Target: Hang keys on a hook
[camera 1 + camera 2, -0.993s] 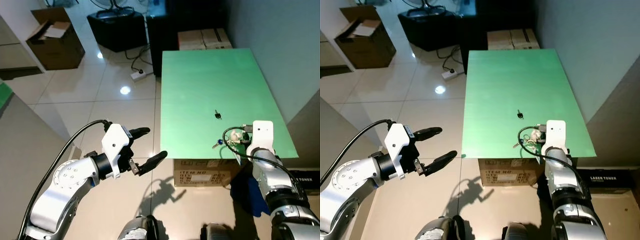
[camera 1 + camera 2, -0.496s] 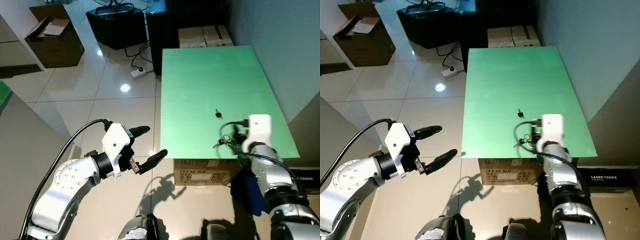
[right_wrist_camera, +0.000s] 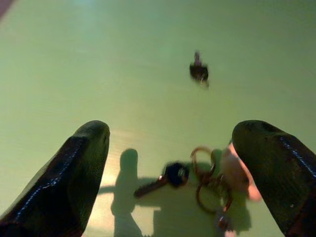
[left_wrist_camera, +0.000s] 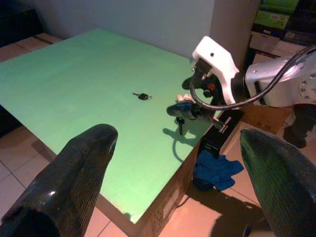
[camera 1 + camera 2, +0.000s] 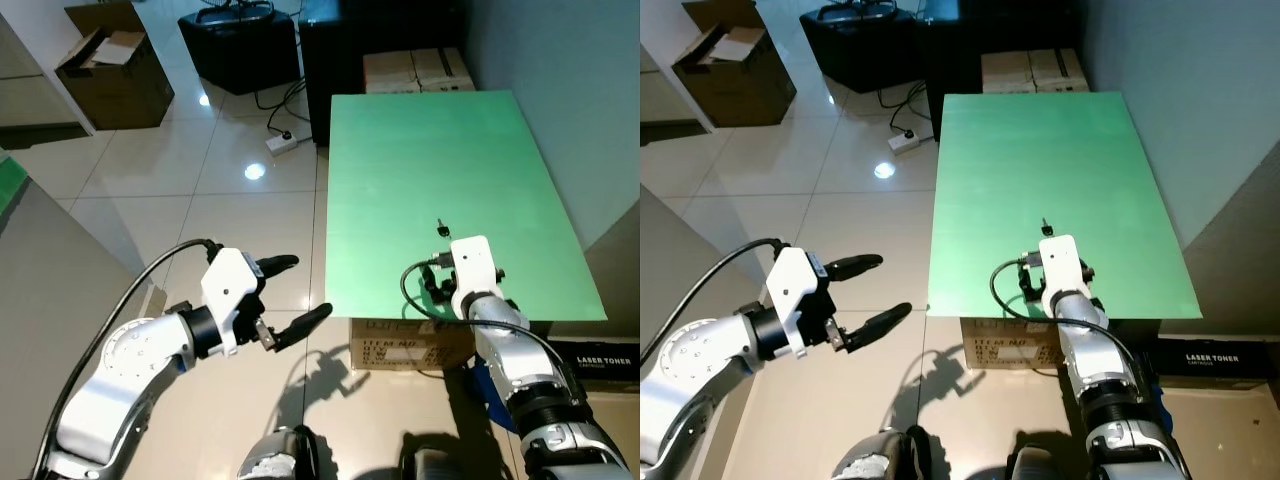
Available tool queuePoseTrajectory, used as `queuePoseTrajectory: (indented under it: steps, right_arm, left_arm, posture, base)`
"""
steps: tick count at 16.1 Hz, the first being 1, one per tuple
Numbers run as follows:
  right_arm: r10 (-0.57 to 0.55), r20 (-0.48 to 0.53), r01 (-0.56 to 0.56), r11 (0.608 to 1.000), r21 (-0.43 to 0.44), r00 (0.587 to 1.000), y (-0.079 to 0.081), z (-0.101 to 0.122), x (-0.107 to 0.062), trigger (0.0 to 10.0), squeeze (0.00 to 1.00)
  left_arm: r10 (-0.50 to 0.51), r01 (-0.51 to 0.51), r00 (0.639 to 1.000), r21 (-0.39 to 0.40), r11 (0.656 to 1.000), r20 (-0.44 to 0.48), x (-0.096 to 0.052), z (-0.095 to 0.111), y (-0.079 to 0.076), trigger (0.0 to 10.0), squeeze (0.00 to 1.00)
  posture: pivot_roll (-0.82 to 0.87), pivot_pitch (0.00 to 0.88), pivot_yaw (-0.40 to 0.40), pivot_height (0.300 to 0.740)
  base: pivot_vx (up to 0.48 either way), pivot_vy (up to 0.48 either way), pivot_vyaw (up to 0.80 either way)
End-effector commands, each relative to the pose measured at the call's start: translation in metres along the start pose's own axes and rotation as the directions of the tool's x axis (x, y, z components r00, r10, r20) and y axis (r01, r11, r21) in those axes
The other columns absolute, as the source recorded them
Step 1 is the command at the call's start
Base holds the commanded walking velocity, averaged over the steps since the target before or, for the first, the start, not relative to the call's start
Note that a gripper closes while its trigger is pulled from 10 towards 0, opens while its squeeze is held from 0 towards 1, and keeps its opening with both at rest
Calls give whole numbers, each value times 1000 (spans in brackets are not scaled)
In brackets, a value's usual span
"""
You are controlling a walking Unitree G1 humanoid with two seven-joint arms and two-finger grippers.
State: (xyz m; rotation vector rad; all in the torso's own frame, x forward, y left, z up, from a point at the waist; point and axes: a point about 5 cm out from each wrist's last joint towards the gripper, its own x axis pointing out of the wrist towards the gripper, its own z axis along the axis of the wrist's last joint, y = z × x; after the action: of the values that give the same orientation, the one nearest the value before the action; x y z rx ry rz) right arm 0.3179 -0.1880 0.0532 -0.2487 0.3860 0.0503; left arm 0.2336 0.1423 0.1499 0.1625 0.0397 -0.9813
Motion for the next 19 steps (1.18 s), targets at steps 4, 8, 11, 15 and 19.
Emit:
queuePoseTrajectory:
  steps: [4, 8, 11, 15, 19]
  right_arm:
    - [-78, -85, 82, 995, 49, 993, 9, -18, -5, 10000, 1000]
    - [-197, -125, 205, 977, 55, 972, 4, -30, -15, 10000, 1000]
    - [-243, -154, 257, 963, 83, 958, -1, -39, -17, 10000, 922]
    - [-230, -172, 252, 960, 123, 958, -8, -46, -17, 10000, 0]
    - [-188, -203, 215, 969, 123, 961, -15, -47, -15, 10000, 0]
  left_arm:
    - [-6, 6, 1000, -11, 1000, -13, -7, 0, 1, 10000, 0]
    - [-8, 8, 1000, -16, 1000, -8, -8, 0, -1, 10000, 0]
    - [-18, 18, 1000, -22, 1000, -1, -7, 1, -3, 10000, 0]
    - [-31, 31, 1000, -28, 999, 1, -8, 3, -5, 10000, 0]
    - [-33, 32, 999, -28, 999, -4, -11, 4, -6, 10000, 0]
  posture:
    - [18, 162, 123, 740]
    - [22, 170, 119, 740]
    - [24, 172, 125, 740]
    - [36, 180, 129, 740]
    - [42, 184, 134, 740]
  base:
    - [0, 0, 0]
    - [0, 0, 0]
    - [0, 0, 0]
    - [0, 0, 0]
    - [0, 0, 0]
